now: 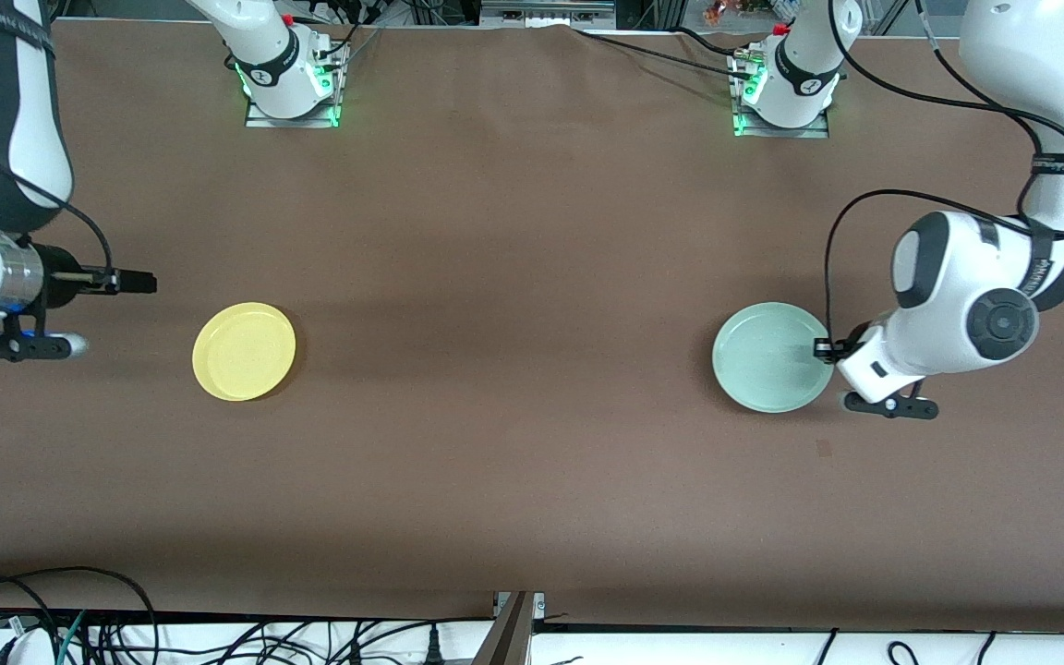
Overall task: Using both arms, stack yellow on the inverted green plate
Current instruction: 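Lift the green plate with the left gripper while the right gripper grips yellow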
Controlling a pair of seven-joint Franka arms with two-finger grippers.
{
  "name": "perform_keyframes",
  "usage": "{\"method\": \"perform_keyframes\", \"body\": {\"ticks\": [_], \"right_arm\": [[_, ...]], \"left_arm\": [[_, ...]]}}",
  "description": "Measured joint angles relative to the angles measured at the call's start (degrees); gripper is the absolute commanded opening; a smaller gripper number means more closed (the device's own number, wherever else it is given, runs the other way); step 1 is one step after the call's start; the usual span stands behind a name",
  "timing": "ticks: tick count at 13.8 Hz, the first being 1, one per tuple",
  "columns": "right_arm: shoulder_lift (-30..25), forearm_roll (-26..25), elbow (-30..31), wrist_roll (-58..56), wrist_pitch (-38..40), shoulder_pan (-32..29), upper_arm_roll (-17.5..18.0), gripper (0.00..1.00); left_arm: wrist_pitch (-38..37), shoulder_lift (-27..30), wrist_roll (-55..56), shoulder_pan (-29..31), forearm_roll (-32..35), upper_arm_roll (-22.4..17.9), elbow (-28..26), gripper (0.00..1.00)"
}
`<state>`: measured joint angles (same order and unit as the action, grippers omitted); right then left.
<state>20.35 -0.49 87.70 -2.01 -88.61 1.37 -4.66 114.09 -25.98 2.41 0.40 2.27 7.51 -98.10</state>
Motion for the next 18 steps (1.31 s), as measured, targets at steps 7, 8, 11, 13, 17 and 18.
{"method": "perform_keyframes", "body": {"ticks": [7, 8, 11, 13, 17, 18], "right_arm": [[6.8, 0.0, 0.0, -2.0, -7.6, -0.9, 0.0, 1.00], [7.6, 0.0, 0.0, -2.4, -8.1, -1.4, 0.0, 1.00], [9.8, 0.7, 1.3, -4.7, -11.5, -3.7, -0.1, 1.00], [10.9, 3.6, 2.8, -8.5, -14.2, -5.9, -0.1, 1.00], [12.9, 7.7, 4.1, -10.5, -16.3, -8.2, -0.1, 1.00], [13.4, 8.1, 4.3, -11.0, -17.0, -8.3, -0.1, 1.00]], "left_arm": [[-1.2, -0.8, 18.3, -15.0, 16.7, 0.1, 5.2, 0.00], [-1.7, -0.8, 20.3, -17.2, 19.4, 0.1, 5.3, 0.00], [-3.4, -0.8, 27.7, -22.9, 26.7, 0.1, 6.0, 0.00], [-7.3, -0.9, 33.8, -27.1, 31.9, 0.2, 6.4, 0.00], [-22.0, -4.9, 52.8, -39.1, 41.4, 0.1, 8.1, 0.00], [-26.2, -6.8, 55.8, -41.3, 43.6, 0.1, 9.9, 0.00]]}}
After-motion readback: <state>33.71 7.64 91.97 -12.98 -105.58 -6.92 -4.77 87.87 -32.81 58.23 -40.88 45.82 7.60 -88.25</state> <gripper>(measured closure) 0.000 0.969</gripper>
